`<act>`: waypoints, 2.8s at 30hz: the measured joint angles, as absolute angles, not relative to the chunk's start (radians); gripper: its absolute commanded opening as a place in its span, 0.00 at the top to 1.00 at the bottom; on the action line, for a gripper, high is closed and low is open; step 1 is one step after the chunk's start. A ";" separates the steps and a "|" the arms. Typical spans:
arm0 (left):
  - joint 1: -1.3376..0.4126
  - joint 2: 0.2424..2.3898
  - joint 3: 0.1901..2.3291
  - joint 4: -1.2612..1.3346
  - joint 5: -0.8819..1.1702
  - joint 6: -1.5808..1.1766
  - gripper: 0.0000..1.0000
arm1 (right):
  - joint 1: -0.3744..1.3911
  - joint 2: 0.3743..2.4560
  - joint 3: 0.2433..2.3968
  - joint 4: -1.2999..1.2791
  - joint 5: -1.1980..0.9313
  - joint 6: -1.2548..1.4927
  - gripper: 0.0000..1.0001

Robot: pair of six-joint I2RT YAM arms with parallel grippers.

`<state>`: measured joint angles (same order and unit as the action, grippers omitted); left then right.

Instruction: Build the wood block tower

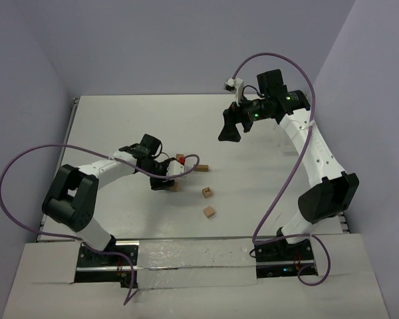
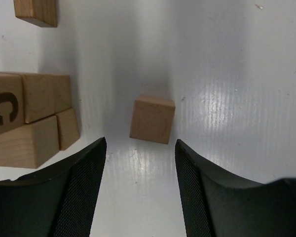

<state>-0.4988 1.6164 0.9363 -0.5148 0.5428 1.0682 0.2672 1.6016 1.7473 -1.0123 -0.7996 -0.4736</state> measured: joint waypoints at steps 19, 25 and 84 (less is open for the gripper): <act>-0.566 1.668 0.963 -0.520 0.531 1.093 0.82 | 0.267 1.602 1.747 -1.033 -0.808 -0.500 0.00; -0.558 1.615 1.013 -0.650 0.520 1.065 0.93 | 0.267 1.602 1.747 -1.042 -0.814 -0.511 0.00; -0.413 1.772 1.398 -0.855 0.588 1.207 0.72 | 0.268 1.652 1.794 -1.123 -0.829 -0.551 0.00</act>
